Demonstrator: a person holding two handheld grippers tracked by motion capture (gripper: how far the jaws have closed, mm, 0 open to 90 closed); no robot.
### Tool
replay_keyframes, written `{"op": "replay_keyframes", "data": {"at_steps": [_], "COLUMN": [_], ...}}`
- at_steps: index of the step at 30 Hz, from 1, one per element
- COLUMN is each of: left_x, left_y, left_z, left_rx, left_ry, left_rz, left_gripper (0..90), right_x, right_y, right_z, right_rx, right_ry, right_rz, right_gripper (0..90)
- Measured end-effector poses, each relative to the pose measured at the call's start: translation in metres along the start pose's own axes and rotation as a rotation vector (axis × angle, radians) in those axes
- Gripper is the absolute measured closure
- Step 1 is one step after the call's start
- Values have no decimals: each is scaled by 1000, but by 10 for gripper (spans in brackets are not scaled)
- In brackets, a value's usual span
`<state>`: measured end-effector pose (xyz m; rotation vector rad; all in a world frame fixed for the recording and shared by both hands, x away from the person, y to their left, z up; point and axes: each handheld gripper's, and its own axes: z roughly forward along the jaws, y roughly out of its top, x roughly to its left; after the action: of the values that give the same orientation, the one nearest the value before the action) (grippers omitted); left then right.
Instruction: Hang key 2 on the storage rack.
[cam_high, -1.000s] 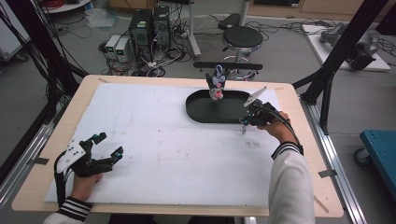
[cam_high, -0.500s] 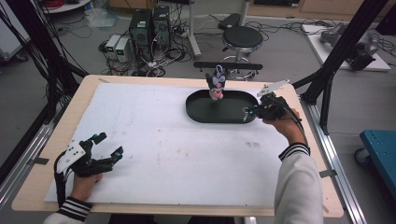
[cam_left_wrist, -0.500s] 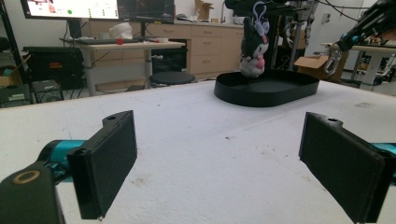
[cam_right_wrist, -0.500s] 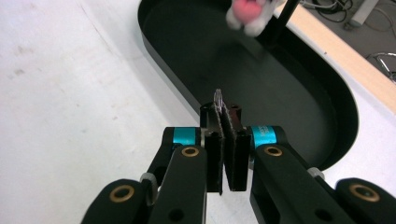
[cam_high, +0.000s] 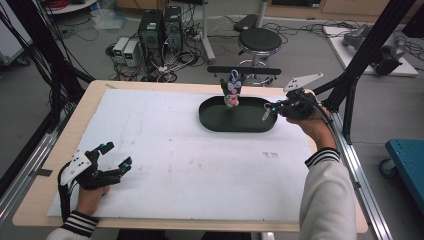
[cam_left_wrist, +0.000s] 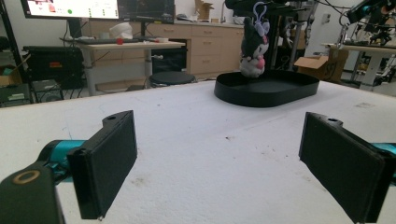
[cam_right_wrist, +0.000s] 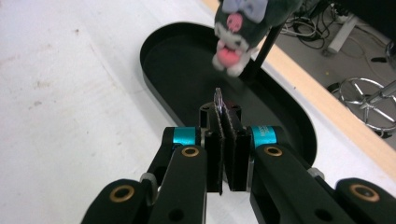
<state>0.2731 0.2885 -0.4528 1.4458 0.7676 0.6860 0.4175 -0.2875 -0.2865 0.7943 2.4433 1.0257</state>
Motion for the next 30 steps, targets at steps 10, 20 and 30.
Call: {"op": "replay_keyframes", "data": {"at_steps": [10, 20, 30], "left_x": [0, 1, 1], "left_y": [0, 0, 0], "left_z": [0, 0, 0], "left_rx": [1, 2, 0], "left_ry": [3, 2, 2], "left_rz": [-1, -1, -5], "left_gripper": [118, 118, 118], "right_x": [-11, -25, -46], "right_y": [28, 54, 83], "right_z": [-16, -19, -19], "right_rx": [-43, -19, 36], "right_ry": [-26, -23, -12], "right_rz": [8, -8, -28], "right_gripper": [883, 883, 883]}}
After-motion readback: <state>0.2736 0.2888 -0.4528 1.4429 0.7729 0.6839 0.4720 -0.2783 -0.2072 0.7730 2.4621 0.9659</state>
